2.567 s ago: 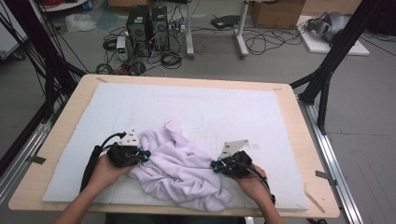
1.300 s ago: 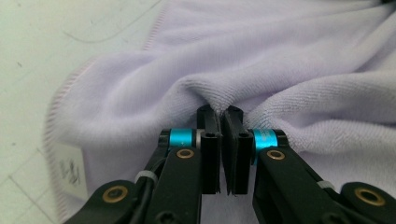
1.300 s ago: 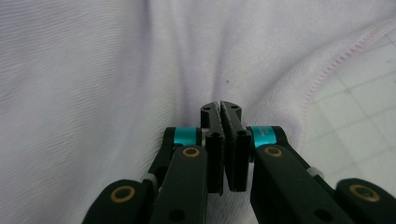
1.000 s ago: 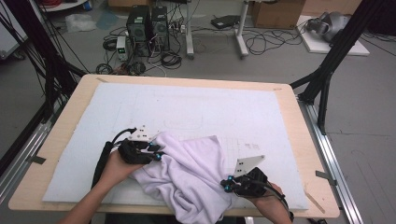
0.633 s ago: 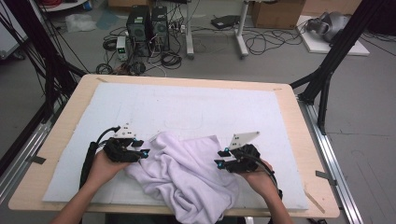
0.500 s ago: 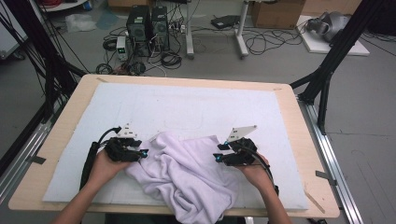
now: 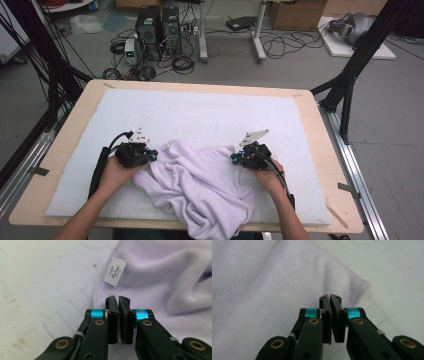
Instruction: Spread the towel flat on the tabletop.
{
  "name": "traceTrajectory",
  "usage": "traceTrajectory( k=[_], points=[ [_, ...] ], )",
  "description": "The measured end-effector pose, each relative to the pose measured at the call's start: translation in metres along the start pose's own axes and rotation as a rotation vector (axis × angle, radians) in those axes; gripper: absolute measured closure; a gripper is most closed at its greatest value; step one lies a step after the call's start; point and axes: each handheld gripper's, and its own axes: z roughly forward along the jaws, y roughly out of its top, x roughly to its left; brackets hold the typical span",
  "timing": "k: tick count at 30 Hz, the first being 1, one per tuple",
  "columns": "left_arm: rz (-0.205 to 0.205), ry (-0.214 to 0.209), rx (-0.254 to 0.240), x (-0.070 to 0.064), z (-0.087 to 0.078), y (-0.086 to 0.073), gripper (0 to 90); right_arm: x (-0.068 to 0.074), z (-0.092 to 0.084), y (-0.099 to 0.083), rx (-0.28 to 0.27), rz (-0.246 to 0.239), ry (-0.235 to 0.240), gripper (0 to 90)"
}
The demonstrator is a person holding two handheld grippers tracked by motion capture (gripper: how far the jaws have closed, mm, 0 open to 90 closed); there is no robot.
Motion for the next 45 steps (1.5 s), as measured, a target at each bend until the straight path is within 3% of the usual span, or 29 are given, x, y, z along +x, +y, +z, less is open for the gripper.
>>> traceTrajectory(
  k=[2, 3, 5, 8, 9, 10, 13, 15, 18, 22, 26, 28, 29, 33, 37, 39, 45],
  points=[
    [-0.010, 0.020, -0.035, 0.005, -0.004, 0.008, 86.0, -0.002, -0.011, 0.001, -0.020, 0.007, -0.019, 88.3],
    [-0.010, 0.036, -0.054, 0.007, -0.005, 0.014, 86.0, -0.003, -0.025, 0.003, -0.039, 0.006, -0.051, 88.3],
    [-0.016, 0.062, -0.090, 0.011, -0.007, 0.024, 86.0, -0.005, -0.031, 0.004, -0.052, 0.001, -0.070, 88.3],
    [-0.024, 0.067, -0.105, 0.015, -0.006, 0.036, 84.8, -0.012, -0.047, 0.006, -0.079, 0.027, -0.104, 87.7],
    [-0.025, 0.067, -0.098, 0.015, -0.005, 0.038, 81.5, -0.014, -0.048, 0.005, -0.076, 0.033, -0.105, 85.0],
    [-0.031, 0.063, -0.096, 0.015, -0.005, 0.039, 75.1, -0.017, -0.048, 0.003, -0.072, 0.047, -0.105, 76.4],
    [-0.027, 0.048, -0.074, 0.010, -0.006, 0.035, 62.0, -0.018, -0.046, -0.001, -0.066, 0.057, -0.096, 68.4],
    [-0.035, 0.014, -0.078, 0.005, -0.007, 0.030, 59.8, -0.015, -0.043, -0.003, -0.066, 0.042, -0.072, 62.7],
    [-0.020, -0.036, -0.044, -0.005, -0.004, 0.019, 57.0, -0.008, -0.037, -0.006, -0.030, 0.011, -0.041, 56.3],
    [-0.036, -0.043, -0.010, -0.012, 0.005, 0.003, 51.4, -0.003, -0.029, -0.013, -0.007, -0.009, -0.014, 52.6],
    [-0.053, -0.022, 0.025, -0.012, 0.013, -0.006, 45.9, -0.004, -0.021, -0.021, 0.029, 0.019, -0.010, 50.0],
    [-0.057, -0.034, 0.042, -0.012, 0.017, -0.008, 48.4, -0.004, -0.017, -0.024, 0.055, 0.014, -0.010, 50.4],
    [-0.043, -0.024, 0.050, -0.013, 0.018, -0.008, 54.3, -0.003, -0.017, -0.023, 0.055, 0.014, -0.012, 51.6],
    [-0.046, -0.019, 0.057, -0.014, 0.018, -0.005, 70.8, 0.000, -0.015, -0.021, 0.056, -0.005, -0.015, 62.5],
    [-0.065, -0.059, 0.054, -0.010, 0.019, -0.006, 82.7, 0.000, -0.014, -0.020, 0.051, 0.007, 0.004, 77.4],
    [-0.062, -0.063, 0.054, -0.010, 0.019, -0.005, 85.3, 0.000, -0.014, -0.020, 0.049, -0.001, 0.030, 85.6],
    [-0.050, -0.053, 0.030, -0.008, 0.011, -0.003, 86.0, -0.002, -0.016, -0.016, 0.057, -0.034, 0.037, 87.9]
  ],
)
